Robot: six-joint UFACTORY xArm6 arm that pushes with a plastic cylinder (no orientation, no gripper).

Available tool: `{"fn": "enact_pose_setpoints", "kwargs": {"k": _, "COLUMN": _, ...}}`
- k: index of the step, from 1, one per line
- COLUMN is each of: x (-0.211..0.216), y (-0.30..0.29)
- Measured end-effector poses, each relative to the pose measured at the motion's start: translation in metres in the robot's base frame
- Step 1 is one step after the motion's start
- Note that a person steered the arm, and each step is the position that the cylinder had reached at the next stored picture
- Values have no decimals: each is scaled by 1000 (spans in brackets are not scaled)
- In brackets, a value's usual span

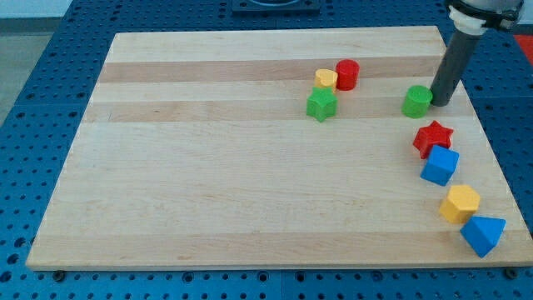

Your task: Move the green circle into the yellow heart

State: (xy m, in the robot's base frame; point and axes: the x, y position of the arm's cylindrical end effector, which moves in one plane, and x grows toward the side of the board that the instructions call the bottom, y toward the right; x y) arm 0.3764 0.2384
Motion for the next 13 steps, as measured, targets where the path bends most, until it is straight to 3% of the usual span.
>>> {"fn": "enact_pose_setpoints", "kwargs": {"k": 1, "x": 2, "y": -64}}
{"fn": "enact_pose_setpoints", "kwargs": {"k": 4, "x": 3, "y": -38}}
{"fn": "enact_pose_setpoints", "kwargs": {"k": 7, "x": 66, "y": -52}}
{"fn": "enact_pose_setpoints", "kwargs": {"k": 8, "x": 69, "y": -56}}
{"fn": "enact_pose_setpoints", "kwargs": {"k": 9, "x": 49, "y": -83}}
{"fn": "enact_pose_setpoints", "kwargs": {"k": 10, "x": 1, "y": -124}}
{"fn": "enact_pose_setpoints", "kwargs": {"k": 13, "x": -2, "y": -123}}
